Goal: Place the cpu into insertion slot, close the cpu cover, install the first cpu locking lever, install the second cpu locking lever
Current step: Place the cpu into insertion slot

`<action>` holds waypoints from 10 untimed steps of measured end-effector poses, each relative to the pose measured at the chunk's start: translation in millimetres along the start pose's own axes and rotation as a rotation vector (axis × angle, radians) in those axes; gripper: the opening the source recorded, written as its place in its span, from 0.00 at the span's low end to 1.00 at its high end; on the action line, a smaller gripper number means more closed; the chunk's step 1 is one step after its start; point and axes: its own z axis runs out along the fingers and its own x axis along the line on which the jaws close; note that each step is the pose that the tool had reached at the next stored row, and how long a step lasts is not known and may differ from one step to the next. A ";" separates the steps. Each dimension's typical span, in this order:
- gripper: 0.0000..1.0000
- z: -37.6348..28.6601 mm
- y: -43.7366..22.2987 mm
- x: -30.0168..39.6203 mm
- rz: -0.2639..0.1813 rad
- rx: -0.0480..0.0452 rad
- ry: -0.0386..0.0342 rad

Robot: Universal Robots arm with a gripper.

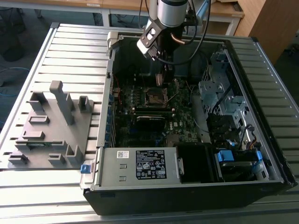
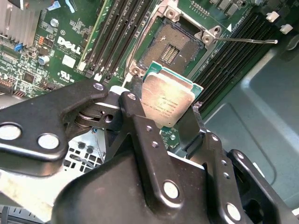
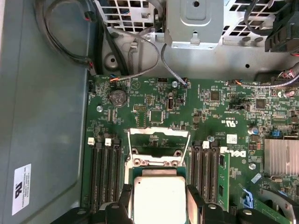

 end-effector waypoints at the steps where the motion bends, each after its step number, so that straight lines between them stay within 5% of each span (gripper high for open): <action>1: 0.54 0.7 -0.1 0.0 0.000 0.0000 -0.0002; 10: 0.54 2.4 -0.5 0.0 0.000 -0.0002 -0.0002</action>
